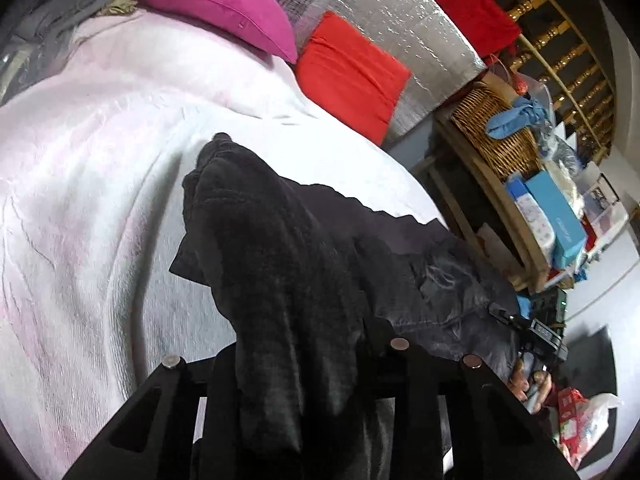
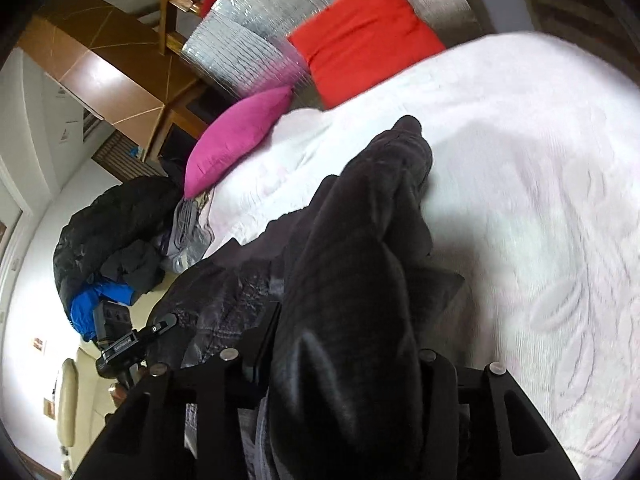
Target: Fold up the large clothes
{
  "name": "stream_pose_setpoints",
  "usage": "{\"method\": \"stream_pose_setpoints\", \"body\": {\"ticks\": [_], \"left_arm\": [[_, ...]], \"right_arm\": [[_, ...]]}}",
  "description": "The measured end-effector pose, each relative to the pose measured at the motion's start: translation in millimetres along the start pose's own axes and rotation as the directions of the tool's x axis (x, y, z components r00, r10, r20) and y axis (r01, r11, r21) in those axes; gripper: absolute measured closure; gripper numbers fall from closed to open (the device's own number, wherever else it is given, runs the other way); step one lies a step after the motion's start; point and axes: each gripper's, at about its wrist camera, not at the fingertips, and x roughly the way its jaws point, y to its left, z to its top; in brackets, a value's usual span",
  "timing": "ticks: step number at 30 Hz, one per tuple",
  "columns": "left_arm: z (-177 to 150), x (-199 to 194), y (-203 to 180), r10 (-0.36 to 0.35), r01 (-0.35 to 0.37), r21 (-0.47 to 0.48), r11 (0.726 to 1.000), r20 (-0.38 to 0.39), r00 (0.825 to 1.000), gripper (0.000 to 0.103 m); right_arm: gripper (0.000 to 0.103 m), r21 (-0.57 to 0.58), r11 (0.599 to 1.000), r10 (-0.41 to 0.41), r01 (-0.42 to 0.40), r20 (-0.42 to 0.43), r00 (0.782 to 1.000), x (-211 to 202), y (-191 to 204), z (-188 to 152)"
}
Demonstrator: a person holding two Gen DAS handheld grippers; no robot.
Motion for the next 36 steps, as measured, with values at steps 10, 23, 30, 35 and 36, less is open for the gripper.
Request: {"method": "stream_pose_setpoints", "body": {"ticks": [10,23,30,35,36], "left_arm": [[-18.0,12.4,23.6,0.188,-0.194,-0.03,0.981,-0.126,0.974,0.04],[-31.6,-30.9,-18.5,0.599,-0.606,0.128,0.785,0.096,0.795,0.021],[-30.3,-62.9,-39.7,0.688,-0.745,0.13,0.654,0.307,0.658,0.02],[-31.1,-69.3,-45.0,0.685,-0.757,0.142,0.638,0.344,0.642,0.02],[-35.0,-72.1,-46.5,0.685,-0.756,0.148,0.637,0.342,0.644,0.02]], "right_arm": [[0.055,0.122,0.989,-0.076,0.087,-0.096,0.992,15.7,-46.4,-11.5],[0.024,0.083,0.928,-0.366,0.364,0.019,0.93,-38.7,-26.1,-7.9],[0.024,-0.042,0.924,-0.349,0.38,0.308,0.885,-77.4,21.7,-19.3],[0.027,-0.173,0.933,-0.27,0.314,0.237,0.933,-46.2,51.0,-27.3],[0.027,-0.178,0.927,-0.292,0.33,0.209,0.933,-36.8,50.6,-27.4]]}}
